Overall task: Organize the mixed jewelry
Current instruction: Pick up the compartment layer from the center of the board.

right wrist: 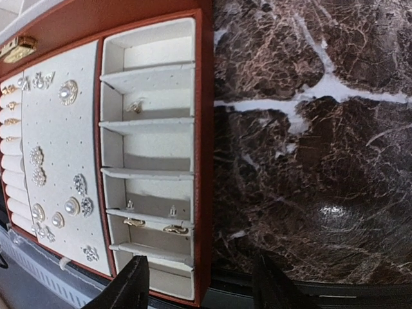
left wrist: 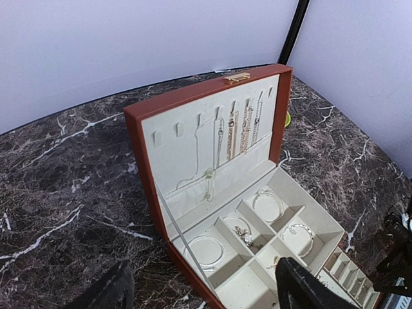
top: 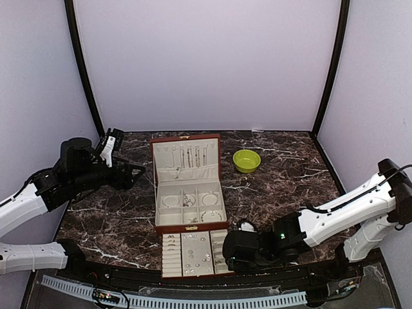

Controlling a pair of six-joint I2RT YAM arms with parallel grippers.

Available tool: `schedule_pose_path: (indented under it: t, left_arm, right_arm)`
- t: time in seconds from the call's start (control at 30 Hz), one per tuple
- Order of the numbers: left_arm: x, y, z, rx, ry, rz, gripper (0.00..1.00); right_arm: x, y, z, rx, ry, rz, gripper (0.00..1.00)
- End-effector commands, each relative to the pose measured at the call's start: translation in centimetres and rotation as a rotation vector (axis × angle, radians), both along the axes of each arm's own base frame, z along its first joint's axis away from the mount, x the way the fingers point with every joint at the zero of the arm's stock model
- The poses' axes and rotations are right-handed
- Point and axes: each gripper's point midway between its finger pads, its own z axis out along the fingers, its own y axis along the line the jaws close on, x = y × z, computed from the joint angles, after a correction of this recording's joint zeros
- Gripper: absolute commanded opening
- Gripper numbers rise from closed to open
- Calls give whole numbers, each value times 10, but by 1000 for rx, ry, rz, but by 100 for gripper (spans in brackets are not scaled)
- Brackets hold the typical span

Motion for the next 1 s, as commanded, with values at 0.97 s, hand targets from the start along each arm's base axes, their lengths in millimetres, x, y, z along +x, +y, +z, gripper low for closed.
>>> schedule_pose_path:
  t: [0.97]
  left_arm:
    - [-1,0,-2,1,0,-13,78]
  right_arm:
    - [-22,6,-11,-76,26,0,29]
